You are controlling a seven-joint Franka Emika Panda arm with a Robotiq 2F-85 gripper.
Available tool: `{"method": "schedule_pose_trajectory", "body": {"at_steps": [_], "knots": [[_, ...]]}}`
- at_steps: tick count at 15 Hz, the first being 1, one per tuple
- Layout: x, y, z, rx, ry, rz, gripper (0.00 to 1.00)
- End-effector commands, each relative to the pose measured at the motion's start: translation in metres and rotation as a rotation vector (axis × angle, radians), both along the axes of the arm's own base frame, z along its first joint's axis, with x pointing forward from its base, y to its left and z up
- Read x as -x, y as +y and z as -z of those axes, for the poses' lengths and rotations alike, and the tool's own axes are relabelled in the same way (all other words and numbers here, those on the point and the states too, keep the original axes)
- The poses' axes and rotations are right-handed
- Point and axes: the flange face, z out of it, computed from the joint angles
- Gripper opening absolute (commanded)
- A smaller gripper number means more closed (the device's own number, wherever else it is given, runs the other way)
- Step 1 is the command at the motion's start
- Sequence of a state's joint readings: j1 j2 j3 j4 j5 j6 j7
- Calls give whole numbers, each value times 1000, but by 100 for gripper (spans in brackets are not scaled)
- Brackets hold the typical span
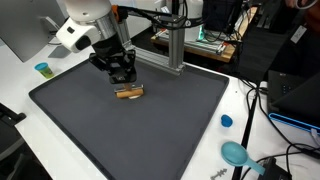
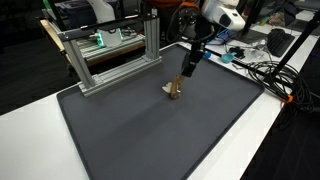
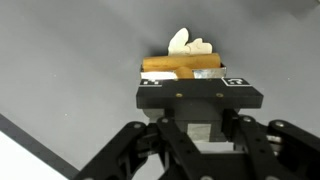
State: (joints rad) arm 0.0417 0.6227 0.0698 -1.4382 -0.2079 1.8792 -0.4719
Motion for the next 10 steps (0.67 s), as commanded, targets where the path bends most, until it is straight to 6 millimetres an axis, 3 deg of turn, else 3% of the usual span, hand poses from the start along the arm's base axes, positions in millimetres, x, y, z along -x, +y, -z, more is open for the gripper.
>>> {"method": "schedule_pose_trajectory", "body": {"at_steps": [1,10], "knots": [[-2,-17,45,62,39,64,21],[4,-25,61,98,65,231,21]]}}
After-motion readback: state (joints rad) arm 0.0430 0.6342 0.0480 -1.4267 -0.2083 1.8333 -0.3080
